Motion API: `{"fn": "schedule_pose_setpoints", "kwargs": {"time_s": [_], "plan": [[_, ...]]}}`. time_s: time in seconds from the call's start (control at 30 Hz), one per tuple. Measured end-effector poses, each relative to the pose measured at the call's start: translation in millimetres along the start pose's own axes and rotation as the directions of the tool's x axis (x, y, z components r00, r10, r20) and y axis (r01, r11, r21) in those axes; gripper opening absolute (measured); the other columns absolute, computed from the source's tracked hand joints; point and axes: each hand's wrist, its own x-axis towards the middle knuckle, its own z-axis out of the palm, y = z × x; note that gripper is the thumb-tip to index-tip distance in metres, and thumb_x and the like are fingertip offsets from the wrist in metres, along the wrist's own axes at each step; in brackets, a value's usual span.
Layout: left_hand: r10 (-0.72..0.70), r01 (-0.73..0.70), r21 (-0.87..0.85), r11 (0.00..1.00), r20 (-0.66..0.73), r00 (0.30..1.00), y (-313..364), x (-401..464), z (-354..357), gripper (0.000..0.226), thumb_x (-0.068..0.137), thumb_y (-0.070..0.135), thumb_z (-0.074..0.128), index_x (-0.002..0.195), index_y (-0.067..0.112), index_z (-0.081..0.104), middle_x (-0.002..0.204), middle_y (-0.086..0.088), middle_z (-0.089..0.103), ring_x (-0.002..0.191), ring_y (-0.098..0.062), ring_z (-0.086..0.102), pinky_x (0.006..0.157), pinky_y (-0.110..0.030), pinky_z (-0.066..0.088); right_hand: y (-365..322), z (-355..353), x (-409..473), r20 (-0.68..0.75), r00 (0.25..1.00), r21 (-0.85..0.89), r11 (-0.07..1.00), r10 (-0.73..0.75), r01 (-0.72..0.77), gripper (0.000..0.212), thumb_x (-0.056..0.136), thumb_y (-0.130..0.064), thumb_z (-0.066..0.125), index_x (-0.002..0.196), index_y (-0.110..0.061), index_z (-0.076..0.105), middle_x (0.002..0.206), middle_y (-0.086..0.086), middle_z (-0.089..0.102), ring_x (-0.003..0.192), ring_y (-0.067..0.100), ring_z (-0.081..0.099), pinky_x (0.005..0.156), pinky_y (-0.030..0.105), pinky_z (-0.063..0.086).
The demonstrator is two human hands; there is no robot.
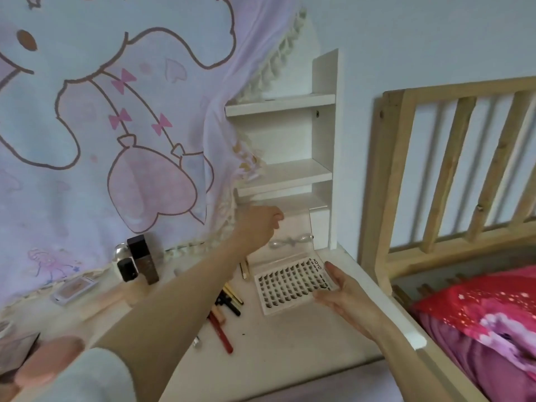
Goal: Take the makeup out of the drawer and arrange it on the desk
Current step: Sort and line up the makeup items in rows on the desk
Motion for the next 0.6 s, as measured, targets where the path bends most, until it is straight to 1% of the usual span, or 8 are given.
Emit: {"fn": "schedule_pose_setpoints", "kwargs": {"time_s": [0.07,0.1,0.17,0.23,0.3,0.37,0.5,0.6], "plan": [[-0.018,0.018,-0.044,0.999,-0.006,1.0,1.9,7.1,14.8,0.027,0.096,0.003,0.039,0.107,0.002,0.064,0.103,-0.015,0.065,0.089,-0.02,0.059,0.08,-0.023,0.042,6.0,-7.7,0.9,-0.086,0.996,-0.187,0.982,0.005,-0.021,0.077,0.077,-0.008,0.073,0.141,-0.024,0.034,0.126,-0.025,0.042,0.116,-0.005,0.048,0.098,0.015,0.035],[-0.014,0.014,-0.037,0.999,0.002,1.0,2.7,10.2,21.5,0.027,0.096,0.004,0.039,0.107,0.002,0.064,0.104,-0.015,0.064,0.091,-0.022,0.059,0.082,-0.025,0.043,9.0,-11.1,0.3,-0.087,0.996,-0.236,0.972,-0.005,-0.016,0.075,0.075,-0.011,0.075,0.138,-0.027,0.036,0.122,-0.032,0.043,0.116,-0.009,0.047,0.095,0.008,0.035],[0.004,-0.004,-0.001,1.0,0.013,1.0,3.4,15.2,33.5,0.028,0.096,0.003,0.038,0.109,0.003,0.063,0.106,-0.015,0.062,0.094,-0.026,0.059,0.085,-0.028,0.043,12.5,-15.8,-0.2,-0.073,0.996,-0.297,0.955,-0.044,0.02,0.055,0.073,-0.01,0.077,0.111,-0.038,0.047,0.101,-0.041,0.055,0.1,-0.022,0.05,0.076,-0.004,0.038],[0.009,-0.009,0.006,1.0,-0.004,1.0,4.0,19.8,43.4,0.028,0.094,-0.001,0.039,0.109,0.002,0.063,0.106,-0.015,0.062,0.095,-0.027,0.058,0.084,-0.027,0.042,13.6,-16.7,0.5,-0.079,0.993,-0.372,0.927,-0.089,0.054,0.055,0.07,-0.013,0.079,0.107,-0.038,0.047,0.106,-0.027,0.06,0.102,-0.013,0.054,0.083,0.005,0.043],[-0.013,0.013,-0.015,1.0,-0.043,0.999,4.6,24.3,51.2,0.026,0.093,-0.002,0.039,0.106,0.001,0.062,0.103,-0.014,0.063,0.095,-0.028,0.057,0.086,-0.033,0.043,14.0,-15.8,3.5,-0.073,0.989,-0.502,0.862,-0.125,0.071,0.072,0.068,-0.022,0.08,0.127,-0.032,0.041,0.125,-0.009,0.052,0.119,0.008,0.048,0.103,0.029,0.039],[-0.056,0.054,-0.017,0.998,-0.09,0.994,4.1,28.0,56.6,0.023,0.092,-0.001,0.04,0.101,0.004,0.06,0.098,-0.009,0.064,0.094,-0.027,0.052,0.085,-0.037,0.04,15.2,-15.3,5.4,-0.069,0.987,-0.57,0.817,-0.146,0.081,0.084,0.069,-0.027,0.079,0.139,-0.027,0.031,0.134,-0.006,0.045,0.124,0.018,0.041,0.108,0.04,0.033],[-0.099,0.099,-0.001,0.995,-0.134,0.986,0.8,33.1,64.4,0.018,0.091,0.0,0.043,0.096,0.01,0.057,0.093,-0.004,0.063,0.09,-0.02,0.043,0.076,-0.031,0.023,21.8,-15.2,8.0,-0.098,0.977,-0.677,0.732,-0.191,0.076,0.09,0.074,-0.036,0.075,0.146,-0.028,0.022,0.14,-0.008,0.04,0.123,0.017,0.036,0.11,0.039,0.027],[-0.091,0.089,-0.017,0.996,-0.135,0.987,-3.6,35.2,69.5,0.016,0.095,0.007,0.043,0.096,0.009,0.059,0.1,-0.005,0.061,0.097,-0.024,0.047,0.08,-0.03,0.025,30.0,-15.7,11.0,-0.147,0.957,-0.743,0.666,-0.249,0.059,0.087,0.076,-0.044,0.07,0.146,-0.03,0.02,0.141,-0.01,0.038,0.122,0.015,0.031,0.106,0.03,0.022]]}}
